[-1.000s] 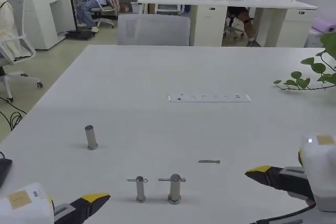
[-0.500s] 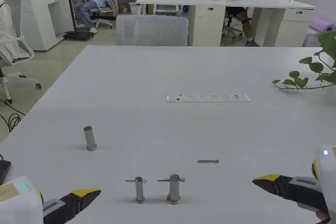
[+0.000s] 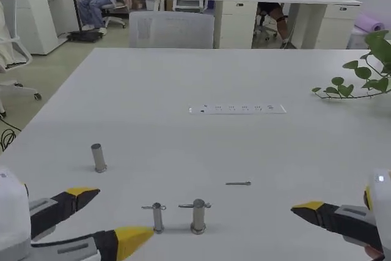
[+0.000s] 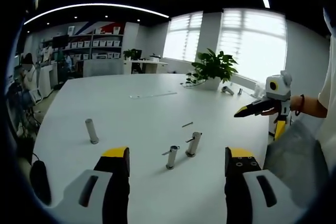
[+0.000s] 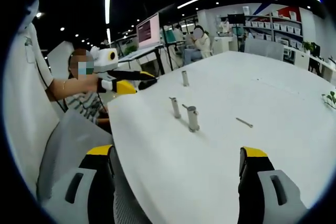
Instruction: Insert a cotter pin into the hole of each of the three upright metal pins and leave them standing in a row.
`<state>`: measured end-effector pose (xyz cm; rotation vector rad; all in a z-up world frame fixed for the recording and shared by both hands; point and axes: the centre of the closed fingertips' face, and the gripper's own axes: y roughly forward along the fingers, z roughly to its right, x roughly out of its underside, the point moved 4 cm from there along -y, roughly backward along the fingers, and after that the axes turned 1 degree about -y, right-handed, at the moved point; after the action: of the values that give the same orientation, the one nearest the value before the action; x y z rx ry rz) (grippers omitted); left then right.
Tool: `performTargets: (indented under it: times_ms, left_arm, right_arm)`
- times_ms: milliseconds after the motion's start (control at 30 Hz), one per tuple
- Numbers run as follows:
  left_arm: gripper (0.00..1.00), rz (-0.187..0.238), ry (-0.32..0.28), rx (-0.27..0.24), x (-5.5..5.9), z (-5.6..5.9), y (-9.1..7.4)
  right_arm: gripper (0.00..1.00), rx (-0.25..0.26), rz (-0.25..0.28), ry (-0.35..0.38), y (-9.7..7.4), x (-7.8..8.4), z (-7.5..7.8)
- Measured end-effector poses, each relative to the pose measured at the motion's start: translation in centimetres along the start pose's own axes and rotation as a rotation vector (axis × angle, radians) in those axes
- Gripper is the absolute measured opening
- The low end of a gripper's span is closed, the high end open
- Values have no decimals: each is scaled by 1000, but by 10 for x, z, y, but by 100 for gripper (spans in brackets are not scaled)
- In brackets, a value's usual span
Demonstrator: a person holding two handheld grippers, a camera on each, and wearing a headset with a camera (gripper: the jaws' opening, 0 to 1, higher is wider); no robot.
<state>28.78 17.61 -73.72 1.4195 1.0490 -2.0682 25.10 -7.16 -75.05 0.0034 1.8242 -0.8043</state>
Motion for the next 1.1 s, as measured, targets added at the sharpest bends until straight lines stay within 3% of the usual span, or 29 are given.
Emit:
performTargets:
  times_ms: [500,1100]
  left_arm:
    - [58,63,-40,-146,-18,-50,9]
    - [49,66,-41,-282,-23,-102,29]
  right_arm:
    - [98,7,13,-2,1,1,1]
    - [97,14,33,10,2,-2,5]
